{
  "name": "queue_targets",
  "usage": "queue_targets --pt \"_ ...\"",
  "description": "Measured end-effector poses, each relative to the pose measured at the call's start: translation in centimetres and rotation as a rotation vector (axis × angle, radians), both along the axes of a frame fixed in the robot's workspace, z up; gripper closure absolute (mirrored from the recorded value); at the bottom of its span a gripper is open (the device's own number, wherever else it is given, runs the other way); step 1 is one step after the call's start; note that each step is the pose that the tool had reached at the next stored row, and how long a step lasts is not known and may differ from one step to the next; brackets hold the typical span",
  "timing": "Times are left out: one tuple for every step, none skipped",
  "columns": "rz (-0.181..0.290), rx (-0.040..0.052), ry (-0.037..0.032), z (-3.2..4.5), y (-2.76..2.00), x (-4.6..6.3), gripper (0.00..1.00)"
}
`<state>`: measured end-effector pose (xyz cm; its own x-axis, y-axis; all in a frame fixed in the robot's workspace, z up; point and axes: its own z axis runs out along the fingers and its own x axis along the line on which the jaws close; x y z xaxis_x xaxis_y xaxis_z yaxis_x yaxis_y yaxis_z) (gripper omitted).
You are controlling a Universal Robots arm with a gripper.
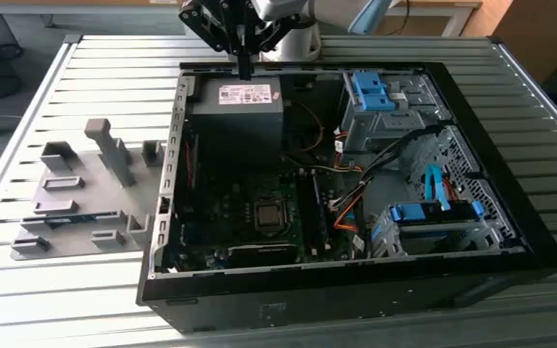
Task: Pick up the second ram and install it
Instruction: 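Reach for the second ram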
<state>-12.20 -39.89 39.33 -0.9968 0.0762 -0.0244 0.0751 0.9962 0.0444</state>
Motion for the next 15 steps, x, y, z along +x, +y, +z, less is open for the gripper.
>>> queue_targets --pt "0.000 0.0001 0.0000 0.00 0.00 0.00 0.90" --pt "0.000 0.0000 0.0000 0.00 0.00 0.00 0.90" --pt "0.000 0.0000 0.0000 0.00 0.00 0.00 0.90" --pt "0.000 0.0000 0.0000 0.00 0.00 -0.01 0.90" --pt "0.000 0.0000 0.0000 0.00 0.00 -0.03 0.90" --pt "0.000 -0.0001 0.0000 0.00 0.00 -0.05 0.90" --pt "0.000 0.0000 0.0000 0.00 0.00 -0.08 0.90" --pt "0.000 0.0000 0.0000 -0.01 0.00 -0.11 0.90" --pt "0.000 0.0000 0.0000 -0.01 0.00 -0.15 0.90" --pt "0.000 0.0000 0.0000 -0.01 0.00 -0.20 0.90" --pt "0.000 0.0001 0.0000 -0.01 0.00 -0.26 0.90" --pt "0.000 0.0000 -0.0001 -0.01 0.00 -0.31 0.90" --pt "0.000 0.0000 0.0000 -0.01 0.00 -0.36 0.90" --pt "0.000 0.0000 0.0000 -0.01 0.00 -0.40 0.90" --pt "0.000 0.0000 0.0000 -0.01 0.00 -0.44 0.90"
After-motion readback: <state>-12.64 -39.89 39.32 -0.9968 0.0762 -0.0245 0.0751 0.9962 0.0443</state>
